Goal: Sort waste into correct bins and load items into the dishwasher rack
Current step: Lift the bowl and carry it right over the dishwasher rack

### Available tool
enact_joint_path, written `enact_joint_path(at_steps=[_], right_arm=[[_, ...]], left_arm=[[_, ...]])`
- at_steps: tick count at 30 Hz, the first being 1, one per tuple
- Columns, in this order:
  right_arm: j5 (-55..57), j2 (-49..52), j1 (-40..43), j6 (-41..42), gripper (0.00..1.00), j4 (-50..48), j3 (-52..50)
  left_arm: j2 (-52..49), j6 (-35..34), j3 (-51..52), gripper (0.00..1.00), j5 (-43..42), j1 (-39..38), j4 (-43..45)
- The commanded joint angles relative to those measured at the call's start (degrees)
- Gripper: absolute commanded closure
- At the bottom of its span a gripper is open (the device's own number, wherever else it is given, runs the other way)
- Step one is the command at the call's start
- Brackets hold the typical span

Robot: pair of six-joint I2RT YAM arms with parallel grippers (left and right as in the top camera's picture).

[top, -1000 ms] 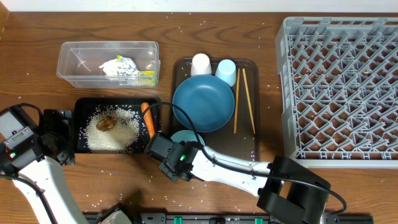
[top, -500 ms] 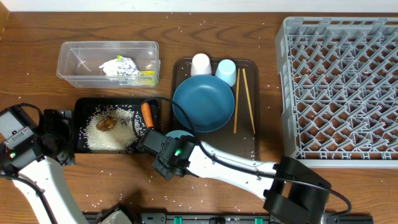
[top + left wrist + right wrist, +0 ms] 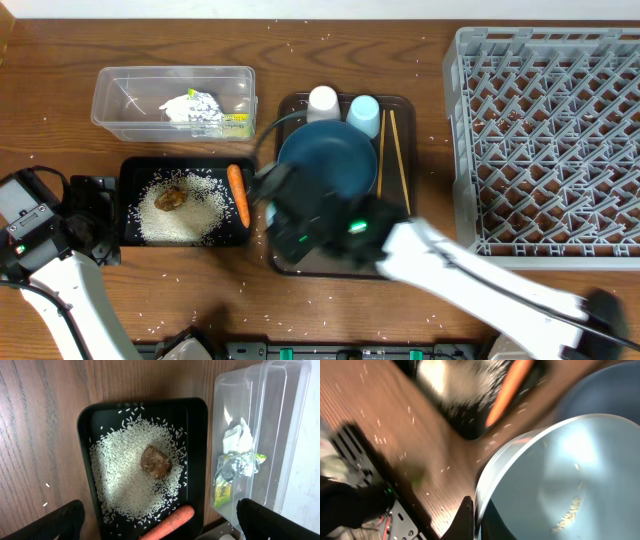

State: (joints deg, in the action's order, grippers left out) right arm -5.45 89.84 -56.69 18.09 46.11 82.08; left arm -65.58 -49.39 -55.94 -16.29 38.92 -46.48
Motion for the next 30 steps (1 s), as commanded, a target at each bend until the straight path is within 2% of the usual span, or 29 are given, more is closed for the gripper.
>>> enact_joint_path(at_steps=[1, 5, 11, 16, 19, 24, 30], right_arm=[[-2.4, -6.6, 8.2, -3.7, 0.99, 2.0, 1.6], [-7.8, -11.2, 21.7, -6.2, 0.99, 3.0, 1.6], [-29.4, -10.8, 45.2, -13.3, 0.99, 0.4, 1.6], [-48.4, -5.7, 60.3, -16.3, 0.99, -8.3, 1.6], [-56.6, -1.4, 66.3, -16.5, 0.99, -14.8, 1.6], [-69.0, 7.0, 71.3, -15.7, 0.99, -24.3, 1.6], [-69.9, 17.0, 73.7, -11.5, 0.99, -33.1, 1.6]], left_arm=[[0.1, 0.9, -0.1, 0.02, 0.5, 0.2, -0.2], [0.1, 0.9, -0.1, 0.02, 0.5, 0.2, -0.2], [0.1, 0.9, -0.1, 0.02, 0.5, 0.2, -0.2], [0.1, 0.9, -0.1, 0.02, 0.5, 0.2, -0.2], [0.1, 0.9, -0.1, 0.02, 0.5, 0.2, -0.2], [0.1, 0.9, -0.1, 0.02, 0.5, 0.2, -0.2], [0.1, 0.9, -0.1, 0.02, 0.5, 0.2, -0.2]])
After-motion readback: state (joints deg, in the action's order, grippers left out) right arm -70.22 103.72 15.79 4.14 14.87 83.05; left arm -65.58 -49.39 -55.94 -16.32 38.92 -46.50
